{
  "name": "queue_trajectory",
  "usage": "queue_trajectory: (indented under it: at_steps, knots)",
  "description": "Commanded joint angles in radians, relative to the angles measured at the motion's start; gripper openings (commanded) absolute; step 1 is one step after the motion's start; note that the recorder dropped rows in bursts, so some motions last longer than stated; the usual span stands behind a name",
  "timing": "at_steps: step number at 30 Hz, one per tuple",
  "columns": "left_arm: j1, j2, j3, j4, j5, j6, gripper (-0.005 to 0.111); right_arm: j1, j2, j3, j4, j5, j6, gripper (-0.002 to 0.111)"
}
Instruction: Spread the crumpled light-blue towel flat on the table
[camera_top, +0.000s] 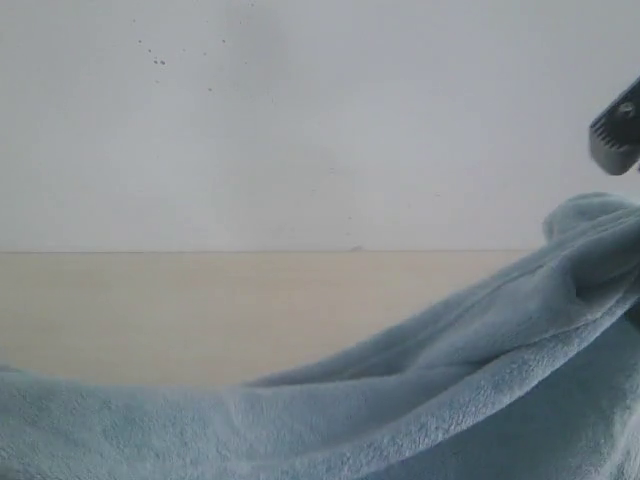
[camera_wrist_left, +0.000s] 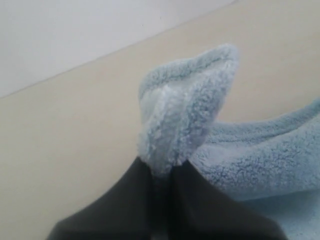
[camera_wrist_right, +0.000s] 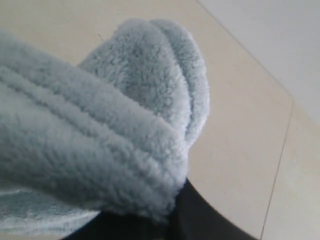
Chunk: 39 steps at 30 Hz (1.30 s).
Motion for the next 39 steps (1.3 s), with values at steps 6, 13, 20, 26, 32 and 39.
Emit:
queue_trajectory:
  at_steps: [6,13,20,26,32,39]
  knots:
    - [0.003,0.400,0.065,0.238,-0.235,-0.192,0.004,-0.002,0.375,-0.023,-0.137,-0.284,0.144,0.001]
    - [0.035,0.664,0.056,0.505,-0.308,-0.481,0.017,-0.016,0.542,-0.121,-0.235,-0.385,0.238,0.001]
    - [0.141,0.815,0.054,0.506,-0.274,-0.656,0.061,-0.106,0.593,-0.154,-0.144,-0.414,0.248,0.044]
    - [0.168,0.771,0.054,0.556,-0.283,-0.748,0.064,-0.151,0.590,-0.154,-0.038,-0.410,0.245,0.067]
    - [0.173,0.679,0.054,0.522,-0.277,-0.709,0.064,-0.151,0.584,-0.149,0.019,-0.381,0.209,0.064]
    - [0.173,0.591,0.085,0.419,-0.277,-0.592,0.064,-0.151,0.563,-0.048,0.102,-0.273,0.195,0.064]
